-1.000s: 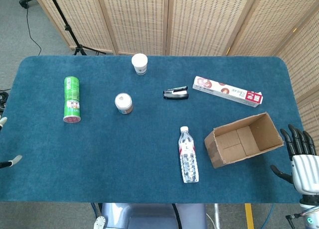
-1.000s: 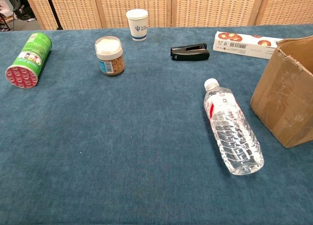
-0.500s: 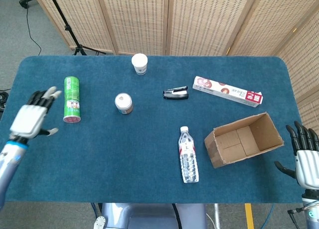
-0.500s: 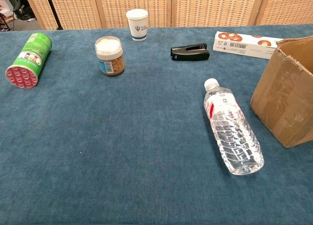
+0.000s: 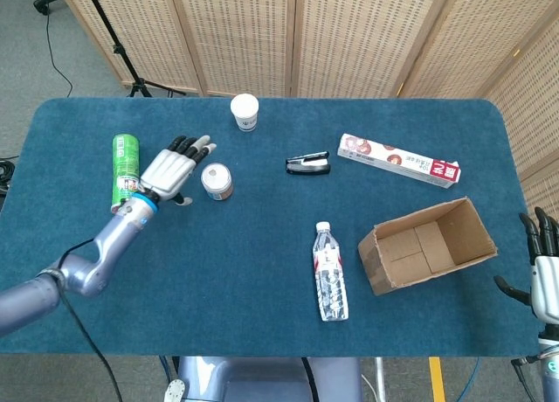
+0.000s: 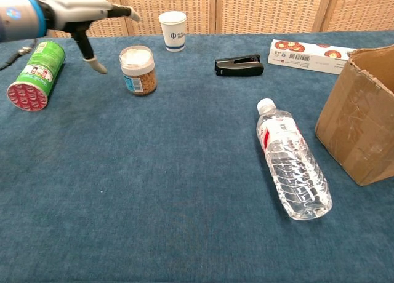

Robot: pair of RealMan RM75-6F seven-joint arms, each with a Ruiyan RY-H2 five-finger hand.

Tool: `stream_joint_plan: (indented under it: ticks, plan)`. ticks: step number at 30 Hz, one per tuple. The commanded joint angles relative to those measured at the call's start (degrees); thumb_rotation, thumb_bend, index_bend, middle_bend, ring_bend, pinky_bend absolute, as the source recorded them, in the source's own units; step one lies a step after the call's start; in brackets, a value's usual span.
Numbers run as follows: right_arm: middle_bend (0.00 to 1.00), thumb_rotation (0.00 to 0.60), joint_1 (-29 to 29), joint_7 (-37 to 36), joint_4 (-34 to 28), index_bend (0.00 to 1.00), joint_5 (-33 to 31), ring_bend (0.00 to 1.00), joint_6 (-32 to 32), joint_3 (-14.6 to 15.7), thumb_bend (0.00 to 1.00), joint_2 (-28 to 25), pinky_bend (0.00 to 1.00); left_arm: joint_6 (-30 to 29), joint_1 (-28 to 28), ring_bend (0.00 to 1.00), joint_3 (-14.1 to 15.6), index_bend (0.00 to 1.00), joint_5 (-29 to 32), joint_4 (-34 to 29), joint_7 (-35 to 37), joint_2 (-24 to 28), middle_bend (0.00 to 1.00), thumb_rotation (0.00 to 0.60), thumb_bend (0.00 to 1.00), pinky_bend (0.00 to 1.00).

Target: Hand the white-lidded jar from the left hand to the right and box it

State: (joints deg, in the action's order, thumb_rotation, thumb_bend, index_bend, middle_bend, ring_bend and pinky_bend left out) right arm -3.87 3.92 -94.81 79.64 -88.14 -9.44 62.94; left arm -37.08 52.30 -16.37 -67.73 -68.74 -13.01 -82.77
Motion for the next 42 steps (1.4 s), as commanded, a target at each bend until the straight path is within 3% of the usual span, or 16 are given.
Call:
stream_joint_plan:
  ticks: [1, 4, 6, 7, 10, 14, 16, 25, 29, 33, 35, 42]
  plan:
    - [0.0, 0.6, 0.09, -0.01, -0.05, 0.02, 0.07, 0.0, -0.12, 0.06, 0.0, -0.03, 0.01, 2.07, 2.54, 0.0, 0.31, 0.0, 2.24, 2.57, -2.02, -2.81, 0.0, 0.6, 0.0, 0.0]
    - [0.0, 0.6, 0.25, -0.06, -0.14, 0.02, 0.28, 0.0, -0.36, 0.18, 0.0, -0.1, 0.01, 3.38, 4.44, 0.0, 0.73, 0.0, 4.48, 5.12, -3.92, -5.34, 0.0, 0.6, 0.0, 0.01]
    - [0.0, 0.6, 0.34, -0.24, -0.22, 0.02, 0.48, 0.0, -0.54, 0.24, 0.0, -0.19, 0.01, 3.87, 5.44, 0.0, 1.08, 0.01, 6.02, 6.82, -5.26, -7.02, 0.0, 0.6, 0.0, 0.07]
    - [0.0, 0.6, 0.4, -0.36, -0.23, 0.02, 0.53, 0.0, -0.61, 0.25, 0.0, -0.24, 0.01, 3.77, 5.88, 0.04, 1.18, 0.05, 6.92, 7.76, -5.89, -8.04, 0.02, 0.6, 0.0, 0.14]
    - [0.0, 0.6, 0.55, -1.19, -0.29, 0.02, 0.56, 0.0, -0.75, 0.19, 0.0, -0.57, 0.01, 1.47, 6.37, 0.25, 1.51, 0.3, 8.91, 10.76, -7.61, -11.63, 0.26, 0.6, 0.0, 0.35]
    - [0.0, 0.6, 0.66, -1.84, -0.4, 0.02, 0.77, 0.0, -0.84, 0.22, 0.0, -0.87, 0.01, -0.18, 6.34, 0.44, 2.01, 0.58, 10.1, 11.64, -8.8, -12.93, 0.48, 0.6, 0.06, 0.51]
    - [0.0, 0.6, 0.72, -2.14, -0.47, 0.02, 0.81, 0.0, -0.89, 0.21, 0.0, -1.01, 0.01, -2.15, 5.87, 0.48, 2.15, 0.63, 9.31, 10.94, -8.25, -12.94, 0.52, 0.6, 0.11, 0.55]
    - [0.0, 0.6, 0.87, -2.25, -0.75, 0.02, 1.08, 0.0, -1.11, 0.3, 0.0, -1.19, 0.01, -8.05, 3.51, 0.5, 3.97, 0.66, 0.9, 0.5, -4.19, -6.92, 0.54, 0.6, 0.16, 0.57]
    - [0.0, 0.6, 0.86, -1.82, -0.83, 0.02, 1.21, 0.0, -1.29, 0.3, 0.0, -1.06, 0.01, -10.76, 2.29, 0.5, 6.82, 0.66, -6.27, -7.71, -2.4, -2.9, 0.54, 0.6, 0.15, 0.57]
    - [0.0, 0.6, 0.96, -1.45, -1.1, 0.02, 1.77, 0.0, -1.66, 0.5, 0.0, -0.99, 0.01, -14.2, 1.39, 0.5, 12.43, 0.66, -18.92, -20.03, -0.43, 1.24, 0.54, 0.6, 0.15, 0.57]
    - [0.0, 0.6, 1.04, -1.55, -1.17, 0.02, 1.9, 0.0, -1.75, 0.57, 0.0, -1.05, 0.01, -14.88, 1.31, 0.5, 13.81, 0.66, -21.82, -22.36, -0.66, 1.53, 0.54, 0.6, 0.15, 0.57]
    - [0.0, 0.6, 1.18, -2.46, -1.1, 0.02, 1.82, 0.0, -1.76, 0.49, 0.0, -1.41, 0.01, -11.89, 2.41, 0.5, 14.39, 0.66, -21.56, -24.42, -5.76, -2.12, 0.54, 0.6, 0.14, 0.57]
